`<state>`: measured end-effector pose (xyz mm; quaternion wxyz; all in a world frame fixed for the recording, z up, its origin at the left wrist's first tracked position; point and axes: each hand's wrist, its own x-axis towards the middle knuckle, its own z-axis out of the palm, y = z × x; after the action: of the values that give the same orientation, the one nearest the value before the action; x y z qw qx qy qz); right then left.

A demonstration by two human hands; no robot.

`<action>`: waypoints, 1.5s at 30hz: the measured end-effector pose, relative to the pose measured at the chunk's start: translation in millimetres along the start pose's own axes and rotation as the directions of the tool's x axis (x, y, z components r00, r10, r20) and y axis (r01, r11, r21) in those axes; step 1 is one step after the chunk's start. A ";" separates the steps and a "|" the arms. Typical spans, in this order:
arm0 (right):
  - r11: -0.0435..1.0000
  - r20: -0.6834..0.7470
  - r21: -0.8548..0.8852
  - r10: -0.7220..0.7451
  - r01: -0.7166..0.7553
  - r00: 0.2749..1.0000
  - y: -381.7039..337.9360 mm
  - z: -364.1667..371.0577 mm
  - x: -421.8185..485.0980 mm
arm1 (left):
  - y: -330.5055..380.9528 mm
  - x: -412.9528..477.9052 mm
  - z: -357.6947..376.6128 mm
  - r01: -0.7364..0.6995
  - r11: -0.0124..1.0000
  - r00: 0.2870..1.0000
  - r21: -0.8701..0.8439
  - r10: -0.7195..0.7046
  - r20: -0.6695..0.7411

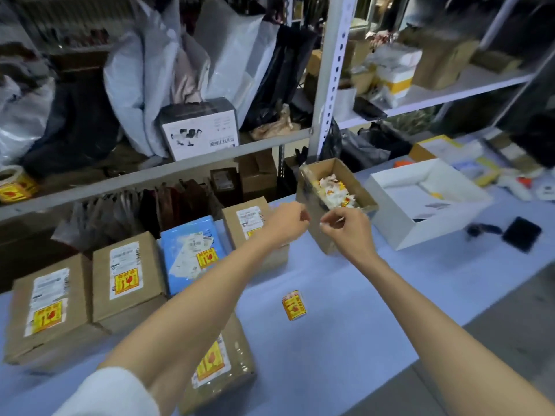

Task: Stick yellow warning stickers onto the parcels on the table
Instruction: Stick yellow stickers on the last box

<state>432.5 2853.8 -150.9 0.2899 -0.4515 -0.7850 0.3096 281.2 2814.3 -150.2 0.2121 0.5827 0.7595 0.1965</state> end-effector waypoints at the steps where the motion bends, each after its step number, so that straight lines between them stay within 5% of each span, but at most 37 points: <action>1: 1.000 -0.015 -0.012 0.010 -0.011 1.000 6.9 -5.7 7.2 | 7.5 10.9 5.3 -0.007 1.000 1.000 0.017 0.007 0.015; 18: 0.995 0.047 -0.090 0.057 -0.053 0.997 77.3 -0.5 130.9 | 31.4 130.4 13.7 0.077 0.995 0.997 0.064 -0.076 -0.008; 25: 0.991 0.032 -0.085 0.103 -0.100 0.994 74.2 16.9 114.1 | 5.7 102.6 16.0 0.164 0.986 0.986 -0.022 -0.165 -0.015; 30: 1.000 0.149 -0.013 -0.007 0.009 0.989 35.6 45.6 73.6 | -29.6 42.8 12.8 0.297 0.948 0.950 -0.116 -0.305 -0.062; 36: 0.998 0.408 0.053 -0.060 0.043 0.911 -14.5 104.6 2.2 | -84.6 -59.0 6.9 0.470 0.858 0.853 -0.205 -0.502 -0.143; 45: 1.000 0.652 -0.002 -0.011 0.016 0.758 -32.1 177.9 -95.0 | -138.2 -212.2 64.8 0.720 0.610 0.554 -0.330 -0.793 -0.256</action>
<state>325.1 2716.7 -257.5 -0.0006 -0.3113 -0.8412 0.4422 255.1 2578.4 -259.8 0.1795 0.1252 0.9394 0.2640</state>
